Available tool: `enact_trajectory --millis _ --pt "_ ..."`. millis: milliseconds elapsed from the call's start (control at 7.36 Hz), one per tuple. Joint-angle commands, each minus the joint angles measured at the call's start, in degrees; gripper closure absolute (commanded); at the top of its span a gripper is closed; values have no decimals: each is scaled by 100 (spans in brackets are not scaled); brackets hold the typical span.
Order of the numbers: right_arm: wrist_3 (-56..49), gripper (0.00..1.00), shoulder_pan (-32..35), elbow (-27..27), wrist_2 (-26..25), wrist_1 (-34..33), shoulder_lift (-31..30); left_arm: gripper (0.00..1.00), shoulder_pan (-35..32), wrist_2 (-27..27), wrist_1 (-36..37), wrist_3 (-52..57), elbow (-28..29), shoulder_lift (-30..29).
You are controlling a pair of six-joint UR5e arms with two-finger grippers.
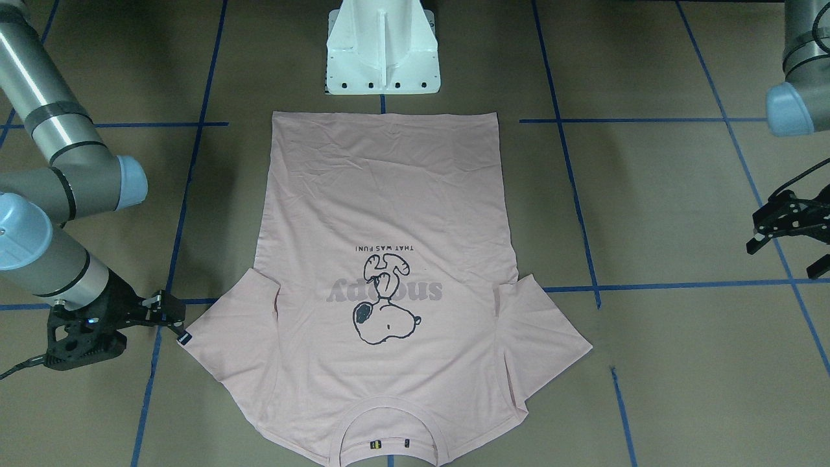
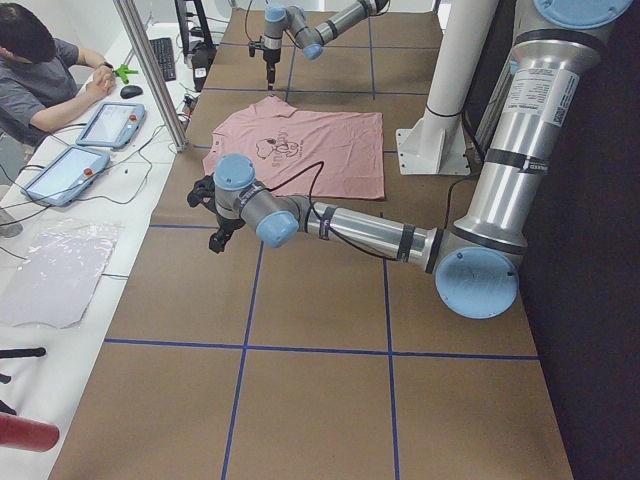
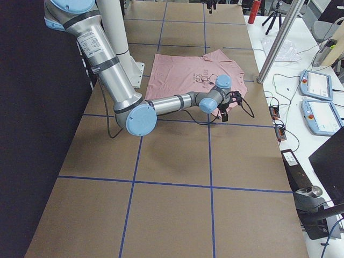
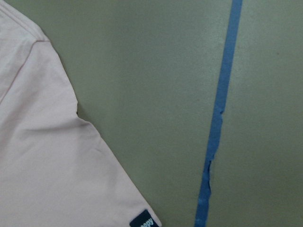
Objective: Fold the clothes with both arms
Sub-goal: 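Move the right gripper to the sleeve nearest it and grasp it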
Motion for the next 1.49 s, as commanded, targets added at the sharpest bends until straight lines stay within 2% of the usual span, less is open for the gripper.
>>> enact_trajectory --millis 0,136,407,543,679,951,1087,1358 --pt "272 0 -224 -155 -200 90 84 0 21 -3 -47 -94 12 -15" --pt "272 0 -329 -181 -401 82 93 0 21 -12 -47 -103 20 -41" --pt "281 3 -330 -208 -412 82 111 0 21 -29 -47 -94 21 -50" --pt "281 17 -330 -208 -412 82 119 0 21 -29 -47 -103 -6 -50" --pt "264 37 -330 -208 -412 82 111 0 21 -29 -47 -112 -15 -50" --pt "238 85 -330 -199 -412 90 119 0 21 -38 -47 -147 -15 -50" --pt "220 98 -330 -164 -412 99 119 0 13 -38 -47 -156 -23 -50" --pt "255 100 -321 -155 -403 82 233 0 13 -38 -47 -165 -23 -50"
